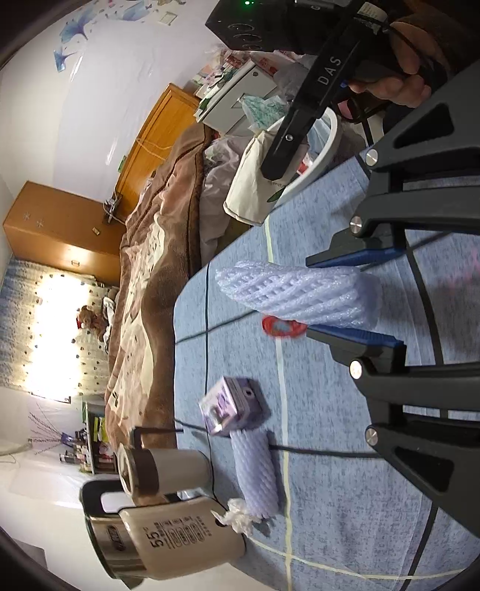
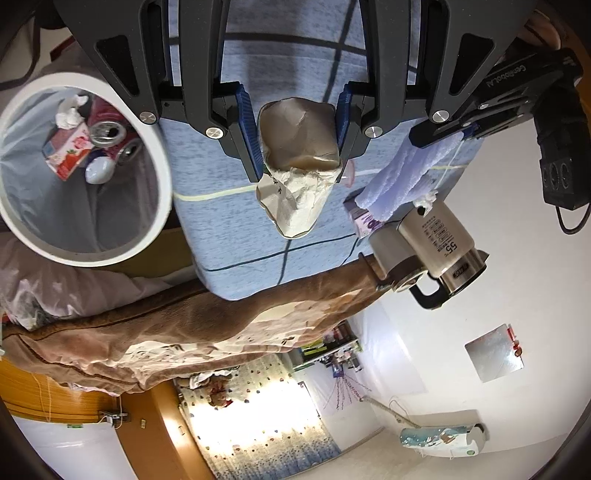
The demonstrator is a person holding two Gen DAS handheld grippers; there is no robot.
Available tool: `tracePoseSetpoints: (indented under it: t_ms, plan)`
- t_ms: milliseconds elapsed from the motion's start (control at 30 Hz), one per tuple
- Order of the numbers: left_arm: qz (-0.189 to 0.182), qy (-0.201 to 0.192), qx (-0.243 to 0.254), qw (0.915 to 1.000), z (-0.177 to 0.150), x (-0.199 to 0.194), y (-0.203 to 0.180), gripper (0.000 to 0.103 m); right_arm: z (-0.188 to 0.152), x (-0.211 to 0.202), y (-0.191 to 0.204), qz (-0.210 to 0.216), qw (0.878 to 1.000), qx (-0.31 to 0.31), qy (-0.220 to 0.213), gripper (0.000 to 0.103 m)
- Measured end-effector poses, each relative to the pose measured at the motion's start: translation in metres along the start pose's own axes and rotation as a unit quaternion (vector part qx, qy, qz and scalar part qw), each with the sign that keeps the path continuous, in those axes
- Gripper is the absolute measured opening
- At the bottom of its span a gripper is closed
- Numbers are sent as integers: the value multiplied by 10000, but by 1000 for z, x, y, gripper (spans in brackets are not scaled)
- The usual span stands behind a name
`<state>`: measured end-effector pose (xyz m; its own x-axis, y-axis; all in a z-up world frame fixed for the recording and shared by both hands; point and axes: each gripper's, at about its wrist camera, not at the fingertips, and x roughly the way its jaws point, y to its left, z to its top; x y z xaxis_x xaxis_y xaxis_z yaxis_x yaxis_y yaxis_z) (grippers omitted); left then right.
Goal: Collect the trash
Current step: 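Carry the paper cup and foam net over the bin and open both tools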
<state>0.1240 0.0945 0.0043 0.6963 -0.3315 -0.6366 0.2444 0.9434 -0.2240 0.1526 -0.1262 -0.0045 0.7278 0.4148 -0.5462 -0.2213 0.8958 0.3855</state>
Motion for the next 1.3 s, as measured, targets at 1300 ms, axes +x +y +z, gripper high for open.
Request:
tracePoseSetpoints:
  t_ms: [1300]
  plan:
    - [-1001, 370, 1064, 9886, 21, 81, -188, 31, 13, -97, -158, -1486, 9848, 741, -505, 37]
